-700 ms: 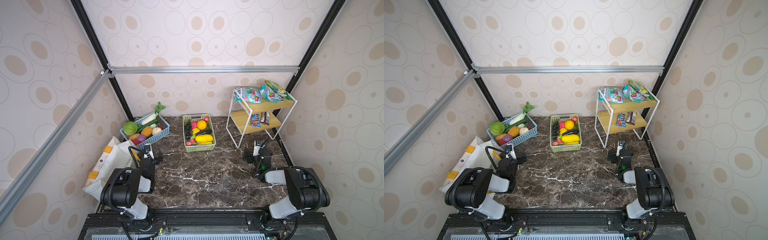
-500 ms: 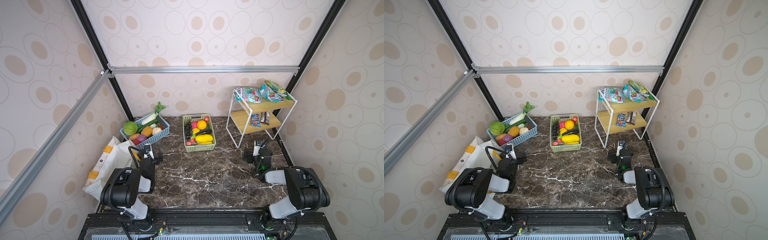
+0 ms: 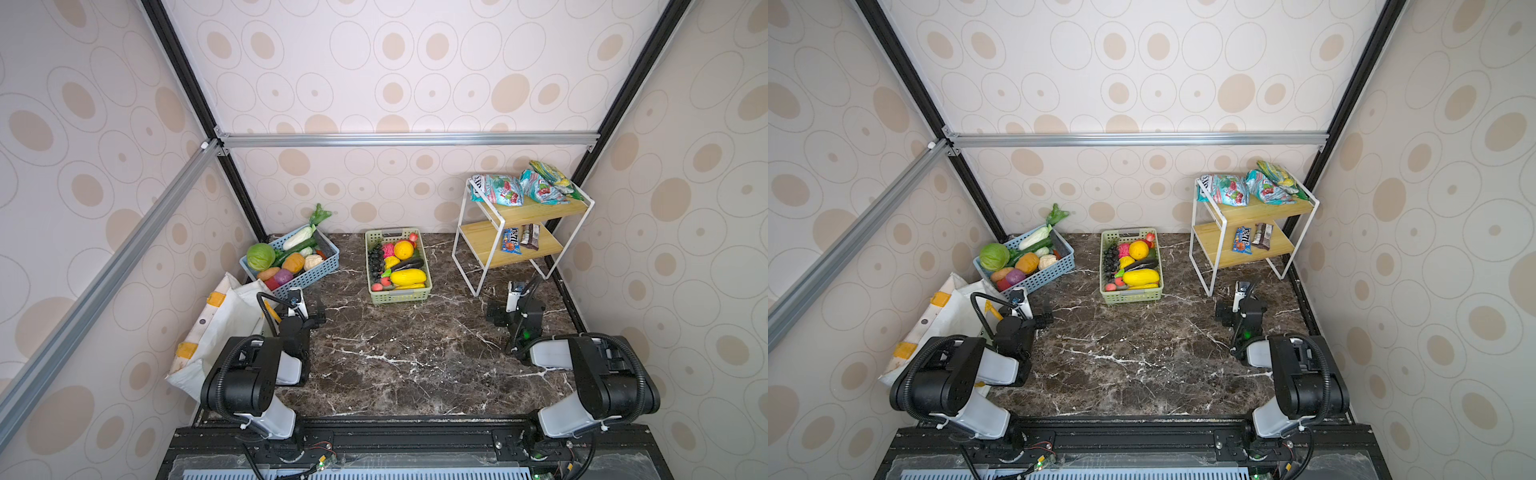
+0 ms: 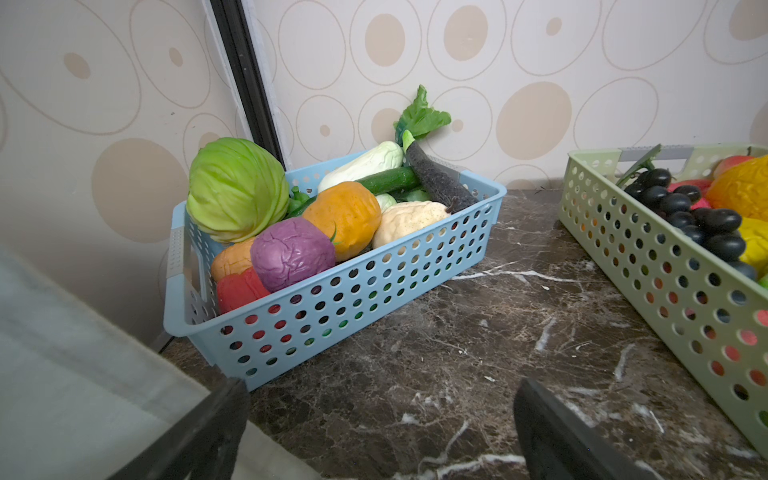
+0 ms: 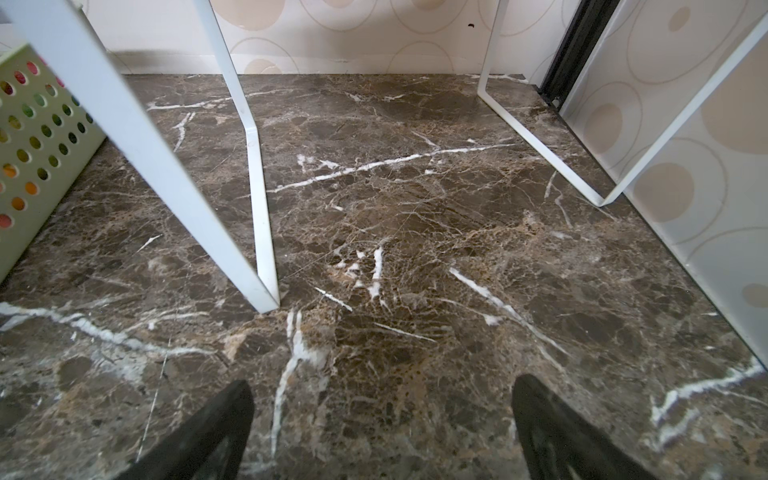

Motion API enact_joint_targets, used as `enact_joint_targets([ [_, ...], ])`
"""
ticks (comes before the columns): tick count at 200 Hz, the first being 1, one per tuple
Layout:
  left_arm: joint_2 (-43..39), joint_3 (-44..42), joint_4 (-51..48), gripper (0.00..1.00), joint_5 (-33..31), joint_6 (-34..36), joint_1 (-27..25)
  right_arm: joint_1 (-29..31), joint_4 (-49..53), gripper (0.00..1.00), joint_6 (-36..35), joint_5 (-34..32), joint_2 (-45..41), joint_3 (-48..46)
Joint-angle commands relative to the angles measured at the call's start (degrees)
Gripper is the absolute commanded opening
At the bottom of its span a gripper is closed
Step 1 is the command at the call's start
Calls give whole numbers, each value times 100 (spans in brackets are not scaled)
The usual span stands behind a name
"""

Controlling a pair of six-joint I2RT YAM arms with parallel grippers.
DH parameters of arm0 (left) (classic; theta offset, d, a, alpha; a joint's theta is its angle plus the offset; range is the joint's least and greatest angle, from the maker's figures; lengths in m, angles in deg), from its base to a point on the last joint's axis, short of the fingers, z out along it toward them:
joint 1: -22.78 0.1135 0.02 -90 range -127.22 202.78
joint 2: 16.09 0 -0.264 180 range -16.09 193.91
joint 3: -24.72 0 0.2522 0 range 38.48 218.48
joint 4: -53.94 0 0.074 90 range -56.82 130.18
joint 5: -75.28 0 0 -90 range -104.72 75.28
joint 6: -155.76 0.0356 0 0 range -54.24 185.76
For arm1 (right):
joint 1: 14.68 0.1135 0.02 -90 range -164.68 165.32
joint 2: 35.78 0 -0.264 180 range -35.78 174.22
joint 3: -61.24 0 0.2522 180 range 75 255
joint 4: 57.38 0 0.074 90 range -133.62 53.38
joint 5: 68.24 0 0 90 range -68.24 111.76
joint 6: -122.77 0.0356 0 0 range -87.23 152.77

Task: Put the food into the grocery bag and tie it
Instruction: 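Reach the left gripper toward the top edge of the white tote bag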

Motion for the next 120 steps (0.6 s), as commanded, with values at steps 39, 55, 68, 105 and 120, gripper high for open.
enact_joint_targets([
  [39, -10, 27, 216, 99, 30, 79, -4, 54, -41, 100, -71, -31, -9, 80],
  [55, -406, 308, -626, 99, 44, 98, -6, 50, -113, 97, -35, -182, -37, 57],
  [68, -759, 886, -1978, 99, -111, 59, -63, 54, 138, 97, 106, -466, -235, 112],
  [105, -939, 1884, -3651, 99, -314, -214, -521, 53, 1976, 96, 368, -957, -1049, 653],
  [120, -1001, 2151, -4047, 99, -411, -211, -868, 55, 2686, 95, 440, -1065, -1277, 933],
])
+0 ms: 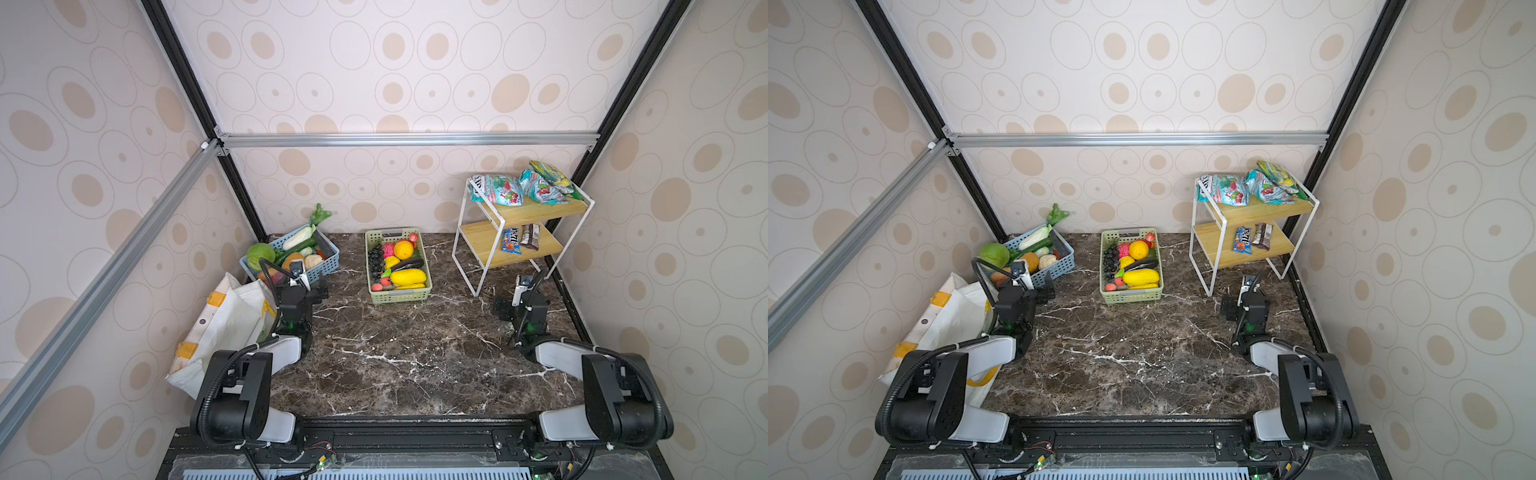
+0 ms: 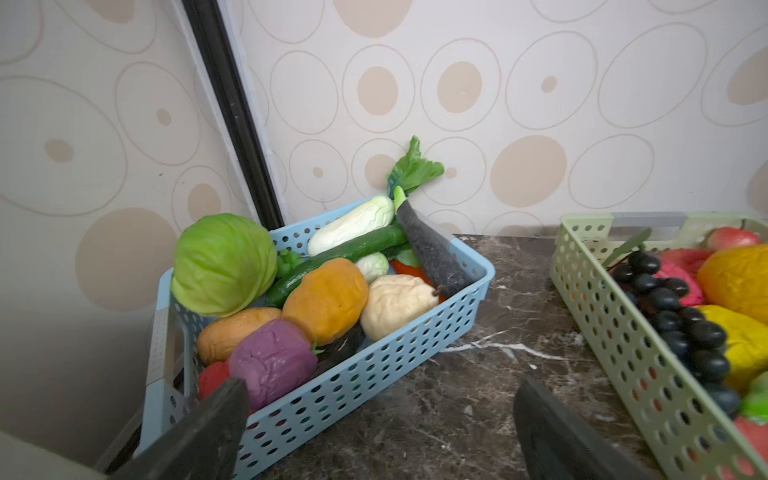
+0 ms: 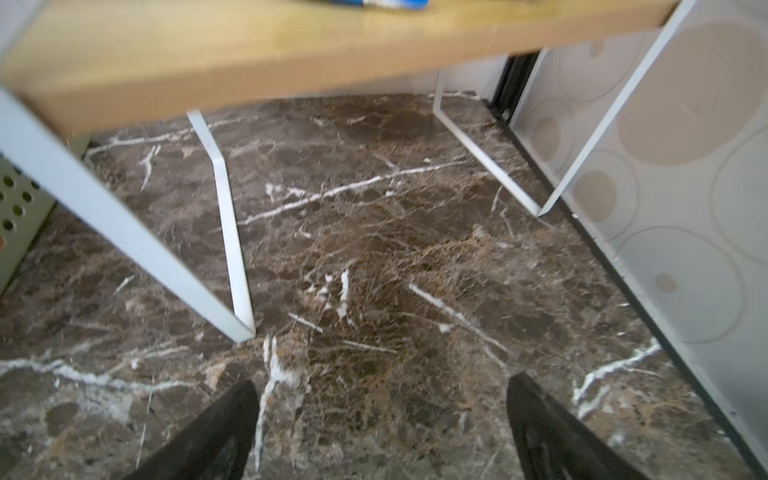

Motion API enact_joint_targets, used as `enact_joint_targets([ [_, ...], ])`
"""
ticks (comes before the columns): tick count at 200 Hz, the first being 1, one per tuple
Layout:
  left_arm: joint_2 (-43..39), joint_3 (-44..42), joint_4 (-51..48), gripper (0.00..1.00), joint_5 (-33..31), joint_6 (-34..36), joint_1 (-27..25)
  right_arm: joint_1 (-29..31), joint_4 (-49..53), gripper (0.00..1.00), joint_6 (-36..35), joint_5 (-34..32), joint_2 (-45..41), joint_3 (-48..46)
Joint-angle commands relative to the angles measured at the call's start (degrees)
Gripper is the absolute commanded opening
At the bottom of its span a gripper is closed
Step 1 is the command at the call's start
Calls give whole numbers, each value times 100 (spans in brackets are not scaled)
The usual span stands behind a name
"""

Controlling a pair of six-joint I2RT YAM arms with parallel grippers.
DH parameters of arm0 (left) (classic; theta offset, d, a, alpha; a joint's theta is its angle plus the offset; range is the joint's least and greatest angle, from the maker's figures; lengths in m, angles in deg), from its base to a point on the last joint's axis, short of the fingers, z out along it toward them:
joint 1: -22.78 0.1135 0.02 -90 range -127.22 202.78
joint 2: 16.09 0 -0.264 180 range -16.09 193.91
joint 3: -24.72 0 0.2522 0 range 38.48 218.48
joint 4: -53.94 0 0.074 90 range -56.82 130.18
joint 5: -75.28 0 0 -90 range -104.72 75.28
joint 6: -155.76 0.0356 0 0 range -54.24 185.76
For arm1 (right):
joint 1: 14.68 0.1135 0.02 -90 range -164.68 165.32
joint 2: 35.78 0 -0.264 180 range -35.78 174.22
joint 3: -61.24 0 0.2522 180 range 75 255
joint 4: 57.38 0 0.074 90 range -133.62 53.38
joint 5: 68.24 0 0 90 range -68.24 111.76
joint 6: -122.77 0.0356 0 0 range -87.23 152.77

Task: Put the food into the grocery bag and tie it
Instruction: 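Reach the left gripper toward the top edge of the white tote bag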

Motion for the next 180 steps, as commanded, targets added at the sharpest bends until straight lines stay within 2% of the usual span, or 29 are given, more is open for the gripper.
enact_joint_targets([
  [1, -133, 355, -1283, 99, -168, -67, -481, 50, 1297, 95, 206, -404, -347, 438],
  [33, -298, 936, -2244, 99, -363, -419, -1144, 50, 2007, 95, 302, -418, -726, 715],
  [53, -291, 1688, -3475, 97, -1076, -908, -1401, 49, 2435, 95, 471, -361, -794, 929],
  [86, -173, 3050, -5621, 96, -2180, -1601, -1374, 50, 3271, 92, 901, 33, -686, 1378],
  [98, 38, 3640, -6586, 95, -2400, -1779, -1247, 66, 3385, 92, 1019, 127, -634, 1416],
  [111, 80, 4001, -7198, 95, -2333, -1951, -963, 93, 3518, 91, 1068, 146, -595, 1440],
  [144, -171, 4291, -7774, 93, -1984, -2000, -47, 186, 3658, 90, 1145, 187, -591, 1392],
  [180, -189, 4350, -8028, 95, -1703, -1943, 710, 309, 3643, 90, 1278, 246, -595, 1328],
])
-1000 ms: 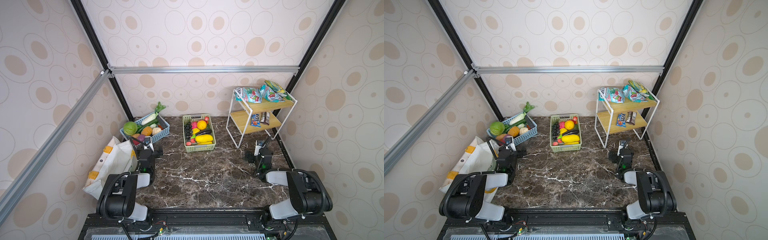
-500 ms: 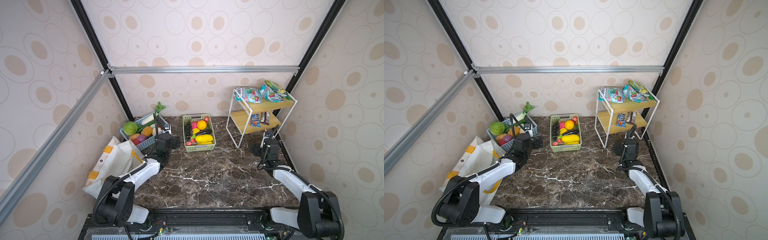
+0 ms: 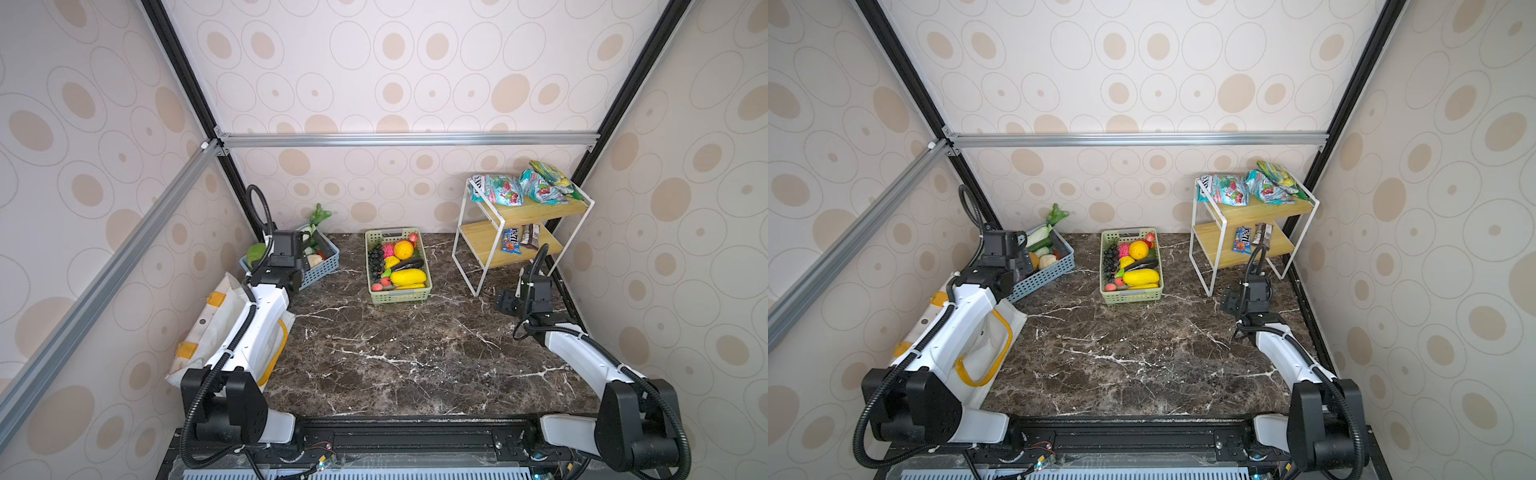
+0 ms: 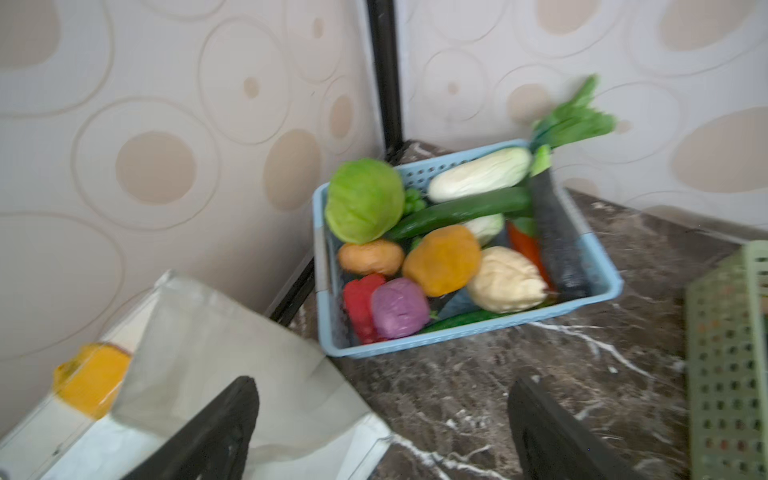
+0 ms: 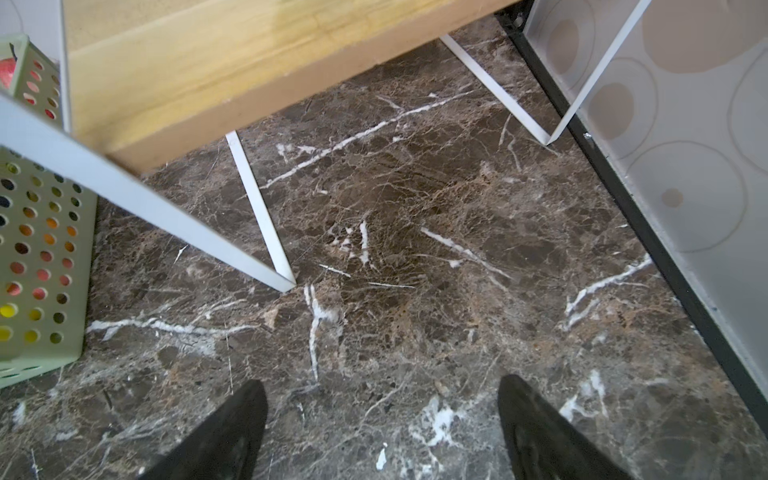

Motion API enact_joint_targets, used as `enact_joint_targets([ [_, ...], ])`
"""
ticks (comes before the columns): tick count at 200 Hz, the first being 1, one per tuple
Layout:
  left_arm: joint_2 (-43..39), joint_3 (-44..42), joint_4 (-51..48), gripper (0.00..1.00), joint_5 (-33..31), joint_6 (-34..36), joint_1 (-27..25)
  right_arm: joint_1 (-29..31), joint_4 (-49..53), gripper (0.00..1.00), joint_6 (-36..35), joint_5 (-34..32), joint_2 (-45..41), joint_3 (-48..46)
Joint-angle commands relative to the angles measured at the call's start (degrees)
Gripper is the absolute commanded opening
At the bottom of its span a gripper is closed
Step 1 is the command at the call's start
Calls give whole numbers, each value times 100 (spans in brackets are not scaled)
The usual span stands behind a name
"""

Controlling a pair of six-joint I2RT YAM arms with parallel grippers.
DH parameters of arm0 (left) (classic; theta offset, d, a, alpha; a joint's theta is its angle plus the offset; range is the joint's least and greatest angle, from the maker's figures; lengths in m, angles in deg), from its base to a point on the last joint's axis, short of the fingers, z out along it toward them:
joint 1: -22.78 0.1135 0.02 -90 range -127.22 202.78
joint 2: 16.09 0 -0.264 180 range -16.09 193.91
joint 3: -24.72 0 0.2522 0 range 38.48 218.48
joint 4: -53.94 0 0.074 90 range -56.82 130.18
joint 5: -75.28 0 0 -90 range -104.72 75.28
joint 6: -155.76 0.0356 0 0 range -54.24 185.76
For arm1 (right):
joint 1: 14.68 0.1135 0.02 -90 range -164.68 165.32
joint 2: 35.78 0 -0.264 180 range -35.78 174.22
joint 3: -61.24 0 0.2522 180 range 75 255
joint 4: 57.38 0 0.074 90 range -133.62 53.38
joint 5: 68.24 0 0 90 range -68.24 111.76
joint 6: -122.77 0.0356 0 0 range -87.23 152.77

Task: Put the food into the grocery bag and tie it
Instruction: 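Reach the left gripper toward the top edge of the white tote bag, then close the left gripper on the bag's top edge by the yellow strap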

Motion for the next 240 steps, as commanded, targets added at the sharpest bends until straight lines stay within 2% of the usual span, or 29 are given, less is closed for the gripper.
enact_joint_targets([
  [1, -112, 202, -644, 95, 142, -131, 343, 113, 134, 90, 184, 69, 4, -20],
  [38, -67, -94, -617, 93, 580, 0, 795, 259, 286, 89, 184, -25, 50, 76],
  [59, -18, -293, -642, 91, 676, 31, 852, 288, 245, 89, 224, -58, 5, 24],
  [80, -40, -508, -614, 84, 677, 63, 863, 295, 182, 89, 283, -43, 23, -38],
  [108, -156, -636, -617, 68, 930, -76, 865, 295, 146, 89, 331, -17, 155, -7],
  [121, -265, -679, -628, 65, 1001, -157, 863, 298, 142, 88, 358, 39, 232, 30],
  [145, -481, -668, -768, 65, 891, -214, 816, 313, 144, 87, 377, 90, 336, 106],
  [169, -742, -576, -1030, 74, 436, -286, 534, 348, 113, 87, 424, 87, 382, 130],
  [209, -986, -542, -1468, 75, 201, -511, 301, 444, 32, 87, 526, 91, 538, 137],
  [240, -1255, -621, -1608, 76, -207, -575, 162, 511, 12, 87, 503, 89, 672, 163],
])
